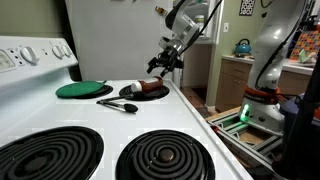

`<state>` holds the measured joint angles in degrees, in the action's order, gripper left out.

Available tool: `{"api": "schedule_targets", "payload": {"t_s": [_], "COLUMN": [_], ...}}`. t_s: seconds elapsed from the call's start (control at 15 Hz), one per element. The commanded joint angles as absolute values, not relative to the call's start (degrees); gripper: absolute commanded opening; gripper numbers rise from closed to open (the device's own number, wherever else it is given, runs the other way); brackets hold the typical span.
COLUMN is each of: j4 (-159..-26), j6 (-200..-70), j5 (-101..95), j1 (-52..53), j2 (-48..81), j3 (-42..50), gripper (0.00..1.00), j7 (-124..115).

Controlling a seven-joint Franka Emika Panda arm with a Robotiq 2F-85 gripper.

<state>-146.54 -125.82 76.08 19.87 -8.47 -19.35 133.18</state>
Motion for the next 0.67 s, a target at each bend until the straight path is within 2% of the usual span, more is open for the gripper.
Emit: {"api": "schedule_targets", "payload": {"t_s": [0.0,0.2,0.4,0.6], "j4": [-150.5,-150.9,-147.2,-140.8], "j6": [-125.2,-119.7,-108.6,-97.0], "j5": [65.5,53.7,42.4,29.8], "j1": [19.2,14.5,11.2,16.2], "j2": [-17.8,-25.5,-32.9,-35.7], "j3": [-20.2,-23.1,-24.5,-19.1], "gripper": [1.0,1.0,1.0,1.0], "j7": [117.7,104.8,92.3,84.3]}}
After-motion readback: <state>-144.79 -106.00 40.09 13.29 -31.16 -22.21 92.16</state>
